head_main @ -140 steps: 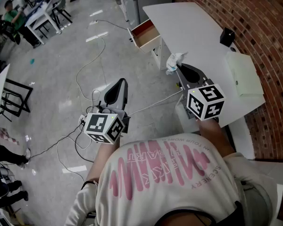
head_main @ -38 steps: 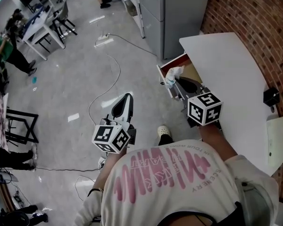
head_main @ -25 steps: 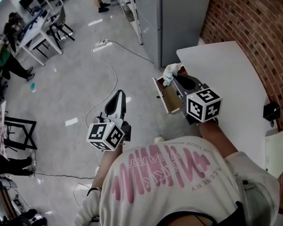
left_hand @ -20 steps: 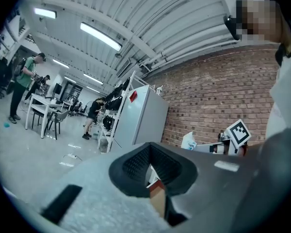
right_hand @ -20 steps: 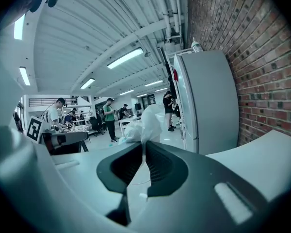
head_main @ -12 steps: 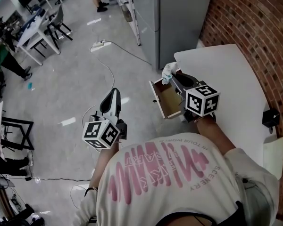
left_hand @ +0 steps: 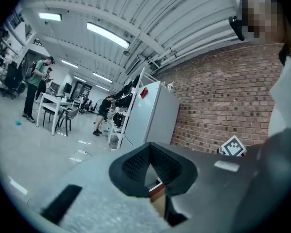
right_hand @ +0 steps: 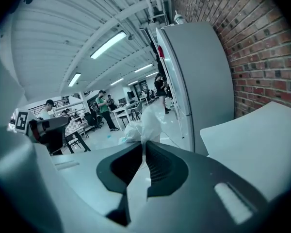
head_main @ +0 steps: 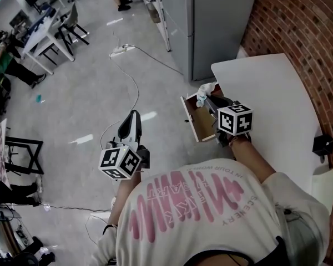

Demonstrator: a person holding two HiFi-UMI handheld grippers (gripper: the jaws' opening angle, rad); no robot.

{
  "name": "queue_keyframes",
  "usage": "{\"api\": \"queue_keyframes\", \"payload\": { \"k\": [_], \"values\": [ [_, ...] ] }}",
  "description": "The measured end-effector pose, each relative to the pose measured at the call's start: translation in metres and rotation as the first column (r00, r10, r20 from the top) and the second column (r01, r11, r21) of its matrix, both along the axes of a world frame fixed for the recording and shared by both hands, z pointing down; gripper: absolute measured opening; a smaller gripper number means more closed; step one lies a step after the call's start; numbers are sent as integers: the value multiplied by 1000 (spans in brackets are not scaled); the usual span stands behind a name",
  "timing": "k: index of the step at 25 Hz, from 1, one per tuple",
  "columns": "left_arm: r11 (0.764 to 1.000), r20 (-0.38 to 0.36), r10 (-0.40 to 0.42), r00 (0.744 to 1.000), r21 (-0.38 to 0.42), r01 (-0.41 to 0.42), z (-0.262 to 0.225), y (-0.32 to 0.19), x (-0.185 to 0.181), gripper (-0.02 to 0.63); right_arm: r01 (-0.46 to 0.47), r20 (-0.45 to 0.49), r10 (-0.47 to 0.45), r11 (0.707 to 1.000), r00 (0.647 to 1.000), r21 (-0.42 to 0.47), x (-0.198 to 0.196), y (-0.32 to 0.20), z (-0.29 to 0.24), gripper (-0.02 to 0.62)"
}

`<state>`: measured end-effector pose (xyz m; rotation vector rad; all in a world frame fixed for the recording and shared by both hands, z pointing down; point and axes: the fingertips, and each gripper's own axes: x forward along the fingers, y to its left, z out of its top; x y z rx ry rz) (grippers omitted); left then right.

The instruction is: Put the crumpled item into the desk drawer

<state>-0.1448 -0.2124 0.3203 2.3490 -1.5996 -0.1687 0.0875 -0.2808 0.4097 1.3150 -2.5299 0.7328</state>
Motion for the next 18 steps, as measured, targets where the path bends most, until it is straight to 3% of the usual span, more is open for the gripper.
{"api": "queue_keyframes", "payload": {
  "k": [13,18],
  "values": [
    [994,-15,-72,997,-79,70,38,-27,-6,5,-24,-79,10,985,997,-173,17,-24,83,37],
    [985,-22,-97,995,-143,93,58,-41,-6,5,-18,-91,-3,973,996,-231,19,-30,111,37]
  ]
}}
